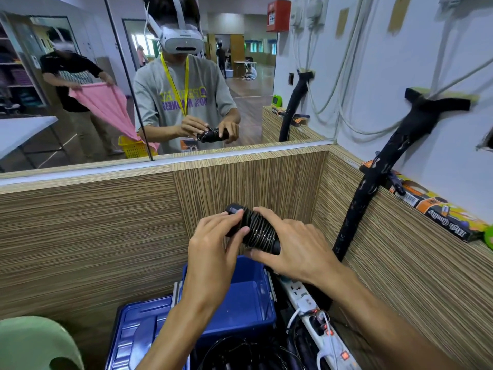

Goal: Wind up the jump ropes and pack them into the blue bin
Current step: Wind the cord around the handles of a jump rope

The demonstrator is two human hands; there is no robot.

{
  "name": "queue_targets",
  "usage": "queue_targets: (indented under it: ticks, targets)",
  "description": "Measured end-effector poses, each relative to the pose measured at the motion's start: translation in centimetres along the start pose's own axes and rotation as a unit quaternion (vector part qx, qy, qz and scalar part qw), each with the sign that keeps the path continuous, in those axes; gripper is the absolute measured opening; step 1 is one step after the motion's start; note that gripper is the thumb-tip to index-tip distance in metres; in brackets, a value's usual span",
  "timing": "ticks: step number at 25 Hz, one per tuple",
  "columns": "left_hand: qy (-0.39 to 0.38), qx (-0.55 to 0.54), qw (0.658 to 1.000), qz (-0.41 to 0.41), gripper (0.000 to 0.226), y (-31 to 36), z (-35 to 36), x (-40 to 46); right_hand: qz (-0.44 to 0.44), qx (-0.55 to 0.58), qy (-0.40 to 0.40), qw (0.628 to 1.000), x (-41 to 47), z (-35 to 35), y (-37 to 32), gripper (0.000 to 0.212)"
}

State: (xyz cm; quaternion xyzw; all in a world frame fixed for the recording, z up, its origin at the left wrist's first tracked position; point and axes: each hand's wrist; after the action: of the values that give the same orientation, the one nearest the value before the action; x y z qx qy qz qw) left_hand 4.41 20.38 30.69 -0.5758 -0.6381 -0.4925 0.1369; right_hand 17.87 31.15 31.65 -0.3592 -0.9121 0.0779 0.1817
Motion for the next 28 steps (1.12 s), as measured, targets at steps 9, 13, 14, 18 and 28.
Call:
queue_targets:
  ticks: [9, 13, 14, 18, 28]
  targets:
    - [0.038, -0.065, 0.997, -0.028, 0.026, 0.3, -0.8, 0.6, -0.023, 0.041, 0.008, 0.999, -0.4, -0.2, -0.8, 0.070]
    - [0.026, -0.026, 0.999, -0.022, 0.027, -0.5, -0.7, 0.5, -0.011, 0.049, 0.009, 0.999, -0.4, 0.1, -0.7, 0.071]
    - [0.023, -0.018, 0.999, -0.021, 0.027, -0.7, -0.6, 0.4, -0.011, 0.050, 0.007, 0.999, -0.4, 0.2, -0.8, 0.071]
    - [0.005, 0.097, 0.995, 0.009, 0.021, -0.2, -0.8, 1.7, -0.028, 0.024, 0.004, 0.999, -0.2, 0.2, -1.4, 0.070]
    - [0.039, 0.119, 0.991, 0.040, 0.013, 0.0, 0.1, 3.2, -0.010, 0.005, 0.072, 0.997, 0.0, -0.1, -2.4, 0.076]
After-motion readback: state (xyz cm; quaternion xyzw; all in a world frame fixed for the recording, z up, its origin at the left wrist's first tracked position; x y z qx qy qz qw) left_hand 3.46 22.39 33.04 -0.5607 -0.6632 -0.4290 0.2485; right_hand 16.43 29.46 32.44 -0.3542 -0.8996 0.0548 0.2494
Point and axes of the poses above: each hand's wrist, its own x-axis towards the middle knuckle, its own z-axis out of the palm, y = z × x, and after that the axes turned 6 degrees about z, right-handed
